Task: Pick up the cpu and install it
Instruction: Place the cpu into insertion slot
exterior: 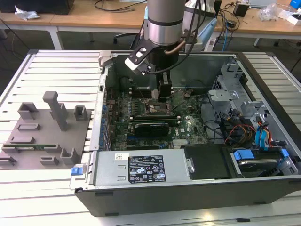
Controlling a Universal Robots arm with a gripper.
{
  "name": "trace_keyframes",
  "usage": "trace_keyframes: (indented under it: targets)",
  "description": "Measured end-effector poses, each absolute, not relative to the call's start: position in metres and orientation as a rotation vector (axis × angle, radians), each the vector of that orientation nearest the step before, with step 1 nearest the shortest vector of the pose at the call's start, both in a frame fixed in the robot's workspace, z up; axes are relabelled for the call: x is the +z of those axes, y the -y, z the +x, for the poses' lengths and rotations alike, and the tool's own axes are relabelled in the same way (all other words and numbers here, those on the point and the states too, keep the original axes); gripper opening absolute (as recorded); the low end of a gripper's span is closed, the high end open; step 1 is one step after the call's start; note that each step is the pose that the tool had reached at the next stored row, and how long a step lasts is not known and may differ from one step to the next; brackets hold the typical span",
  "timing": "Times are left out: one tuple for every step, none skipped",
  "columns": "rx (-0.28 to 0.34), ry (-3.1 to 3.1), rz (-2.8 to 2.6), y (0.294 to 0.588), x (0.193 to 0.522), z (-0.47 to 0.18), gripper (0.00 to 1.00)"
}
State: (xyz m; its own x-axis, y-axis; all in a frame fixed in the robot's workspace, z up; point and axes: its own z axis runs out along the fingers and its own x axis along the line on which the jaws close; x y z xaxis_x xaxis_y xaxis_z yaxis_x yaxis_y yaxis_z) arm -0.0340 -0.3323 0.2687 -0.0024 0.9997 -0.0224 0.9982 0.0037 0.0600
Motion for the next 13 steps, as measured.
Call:
trace_keyframes:
  targets:
    - [0.044,-2.183,2.176,0.332,0.268,-0.034,0.54]
    - [0.046,-2.183,2.176,0.332,0.266,-0.034,0.54]
    - [0.046,-2.183,2.176,0.332,0.264,-0.034,0.54]
    - [0.046,-2.183,2.176,0.332,0.262,-0.034,0.54]
    - [0.047,-2.183,2.176,0.332,0.259,-0.034,0.54]
    - [0.047,-2.183,2.176,0.332,0.257,-0.034,0.54]
    - [0.046,-2.182,2.177,0.332,0.256,-0.034,0.54]
    - [0.046,-2.183,2.176,0.331,0.255,-0.034,0.54]
    - [0.046,-2.183,2.176,0.330,0.254,-0.034,0.54]
    - [0.046,-2.183,2.176,0.329,0.252,-0.034,0.54]
    - [0.047,-2.183,2.176,0.327,0.251,-0.034,0.54]
    - [0.047,-2.183,2.176,0.325,0.249,-0.034,0.54]
    - [0.047,-2.183,2.176,0.325,0.248,-0.034,0.54]
